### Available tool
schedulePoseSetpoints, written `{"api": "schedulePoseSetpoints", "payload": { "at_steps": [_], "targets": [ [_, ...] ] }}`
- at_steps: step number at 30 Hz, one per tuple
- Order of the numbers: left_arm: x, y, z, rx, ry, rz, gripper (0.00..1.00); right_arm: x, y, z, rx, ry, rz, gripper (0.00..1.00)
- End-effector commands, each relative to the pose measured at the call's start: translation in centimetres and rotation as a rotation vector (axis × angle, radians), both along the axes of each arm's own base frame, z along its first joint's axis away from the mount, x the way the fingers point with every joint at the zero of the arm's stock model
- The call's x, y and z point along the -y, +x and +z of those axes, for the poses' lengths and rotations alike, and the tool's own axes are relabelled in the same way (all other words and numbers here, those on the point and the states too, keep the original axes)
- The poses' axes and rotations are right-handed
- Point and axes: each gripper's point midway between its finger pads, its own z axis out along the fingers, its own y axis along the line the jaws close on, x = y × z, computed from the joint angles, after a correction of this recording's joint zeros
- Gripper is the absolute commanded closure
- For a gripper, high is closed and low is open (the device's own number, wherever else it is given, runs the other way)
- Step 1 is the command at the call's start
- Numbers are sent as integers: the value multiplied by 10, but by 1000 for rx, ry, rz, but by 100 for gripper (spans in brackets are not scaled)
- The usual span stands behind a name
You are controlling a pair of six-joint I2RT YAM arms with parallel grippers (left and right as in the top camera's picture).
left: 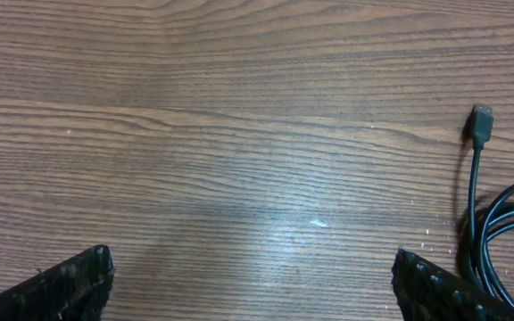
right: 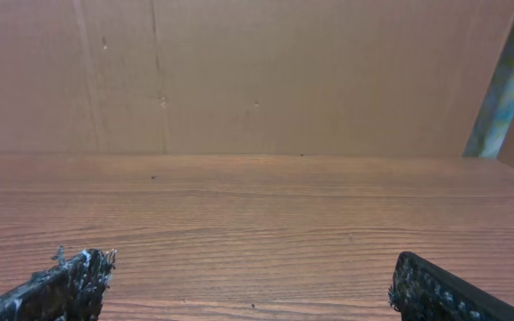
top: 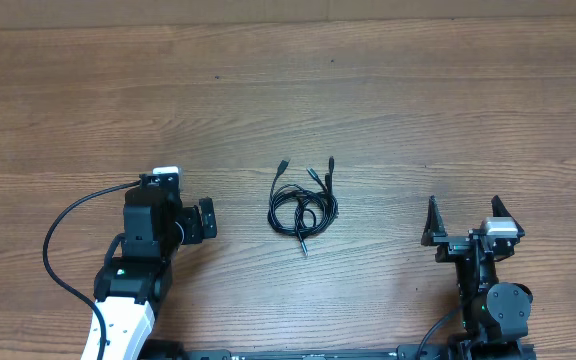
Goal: Untangle cables
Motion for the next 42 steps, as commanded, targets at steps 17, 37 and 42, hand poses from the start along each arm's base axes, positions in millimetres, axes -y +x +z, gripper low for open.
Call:
{"api": "schedulePoseSetpoints", "payload": {
  "at_steps": [17,37,42],
  "targets": [
    [2,6,10,21,3,-19,0,2,0,-2,2,-4,-11,0],
    [6,5,10,21,-4,-48,0,2,0,-2,2,-4,-11,0],
    [6,5,10,20,-5,-48,0,2,0,-2,2,-4,-11,0]
  ]
}}
